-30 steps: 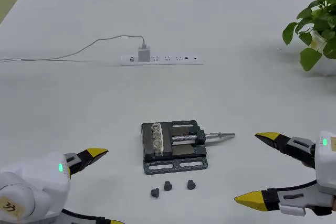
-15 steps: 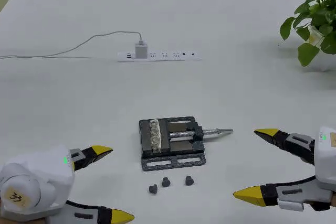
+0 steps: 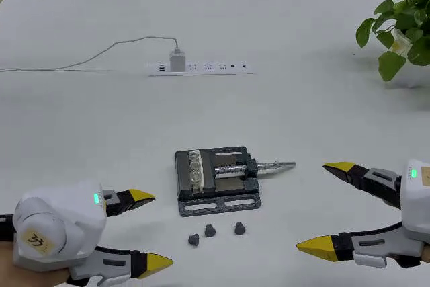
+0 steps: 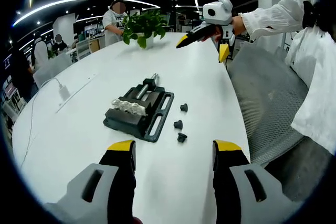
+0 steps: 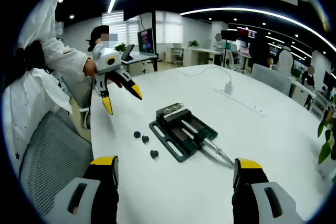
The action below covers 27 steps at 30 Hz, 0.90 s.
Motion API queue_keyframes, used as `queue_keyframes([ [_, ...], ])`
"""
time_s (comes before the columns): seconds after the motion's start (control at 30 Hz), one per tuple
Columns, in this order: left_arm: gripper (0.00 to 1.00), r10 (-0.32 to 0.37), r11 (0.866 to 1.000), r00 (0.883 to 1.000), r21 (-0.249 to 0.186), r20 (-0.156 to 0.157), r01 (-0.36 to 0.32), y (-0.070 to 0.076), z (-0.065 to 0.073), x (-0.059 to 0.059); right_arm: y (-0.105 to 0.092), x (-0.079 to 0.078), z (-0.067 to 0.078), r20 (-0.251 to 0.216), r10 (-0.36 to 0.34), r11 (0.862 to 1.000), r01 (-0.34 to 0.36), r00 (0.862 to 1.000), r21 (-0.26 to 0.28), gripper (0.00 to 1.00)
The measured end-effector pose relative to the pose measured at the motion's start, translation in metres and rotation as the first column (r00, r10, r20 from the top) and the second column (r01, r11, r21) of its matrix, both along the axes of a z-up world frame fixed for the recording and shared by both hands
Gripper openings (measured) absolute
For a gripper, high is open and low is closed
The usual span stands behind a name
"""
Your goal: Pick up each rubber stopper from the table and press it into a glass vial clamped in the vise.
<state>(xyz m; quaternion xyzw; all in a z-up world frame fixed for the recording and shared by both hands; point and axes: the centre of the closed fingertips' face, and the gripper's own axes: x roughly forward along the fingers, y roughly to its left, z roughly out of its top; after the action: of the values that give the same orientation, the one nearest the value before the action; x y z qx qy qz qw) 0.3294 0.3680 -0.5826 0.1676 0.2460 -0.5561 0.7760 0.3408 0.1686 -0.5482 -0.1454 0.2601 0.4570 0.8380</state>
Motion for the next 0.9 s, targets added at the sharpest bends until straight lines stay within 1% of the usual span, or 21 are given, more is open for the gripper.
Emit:
queue_keyframes([
  [0.07, 0.52, -0.015, 1.0, 1.0, 0.003, 0.006, 0.015, -0.002, -0.001, -0.001, 0.0, 0.0, 0.0, 0.0, 0.0, 1.0, 0.0, 1.0, 0.001, 0.89],
  [0.27, 0.45, -0.044, 0.999, 0.999, 0.027, -0.009, 0.044, -0.008, -0.01, -0.002, -0.001, -0.001, 0.001, 0.0, -0.003, 1.0, 0.003, 1.0, 0.002, 0.89],
  [0.33, 0.43, -0.063, 0.997, 0.998, 0.034, -0.008, 0.064, -0.011, -0.012, -0.003, -0.002, 0.0, 0.001, 0.001, -0.003, 1.0, 0.003, 1.0, 0.0, 0.89],
  [0.4, 0.4, -0.071, 0.997, 0.997, 0.037, -0.018, 0.071, -0.012, -0.014, -0.004, -0.002, 0.0, 0.001, 0.001, -0.004, 1.0, 0.004, 1.0, 0.001, 0.89],
  [0.47, 0.38, -0.085, 0.995, 0.996, 0.047, -0.018, 0.086, -0.014, -0.018, -0.004, -0.003, 0.0, 0.001, 0.002, -0.005, 1.0, 0.005, 1.0, 0.0, 0.89],
  [0.53, 0.35, -0.094, 0.994, 0.995, 0.05, -0.028, 0.095, -0.017, -0.02, -0.005, -0.003, 0.0, 0.001, 0.001, -0.007, 1.0, 0.007, 1.0, 0.0, 0.89],
  [0.67, 0.31, -0.113, 0.992, 0.993, 0.058, -0.03, 0.115, -0.023, -0.024, -0.005, -0.003, 0.001, 0.002, 0.002, -0.008, 1.0, 0.008, 1.0, 0.001, 0.89],
  [0.73, 0.29, -0.122, 0.99, 0.992, 0.066, -0.027, 0.124, -0.025, -0.027, -0.004, -0.004, 0.001, 0.002, 0.002, -0.01, 1.0, 0.01, 1.0, 0.001, 0.89],
  [0.8, 0.27, -0.126, 0.99, 0.991, 0.065, -0.036, 0.128, -0.027, -0.03, -0.003, -0.004, 0.001, 0.002, 0.002, -0.011, 1.0, 0.011, 1.0, 0.0, 0.88],
  [0.83, 0.26, -0.132, 0.988, 0.991, 0.079, -0.037, 0.135, -0.028, -0.033, -0.003, -0.004, 0.001, 0.002, 0.002, -0.013, 1.0, 0.013, 1.0, 0.001, 0.88],
  [0.9, 0.25, -0.144, 0.985, 0.989, 0.087, -0.035, 0.147, -0.03, -0.036, -0.003, -0.004, 0.001, 0.003, 0.002, -0.015, 1.0, 0.015, 1.0, 0.001, 0.88],
])
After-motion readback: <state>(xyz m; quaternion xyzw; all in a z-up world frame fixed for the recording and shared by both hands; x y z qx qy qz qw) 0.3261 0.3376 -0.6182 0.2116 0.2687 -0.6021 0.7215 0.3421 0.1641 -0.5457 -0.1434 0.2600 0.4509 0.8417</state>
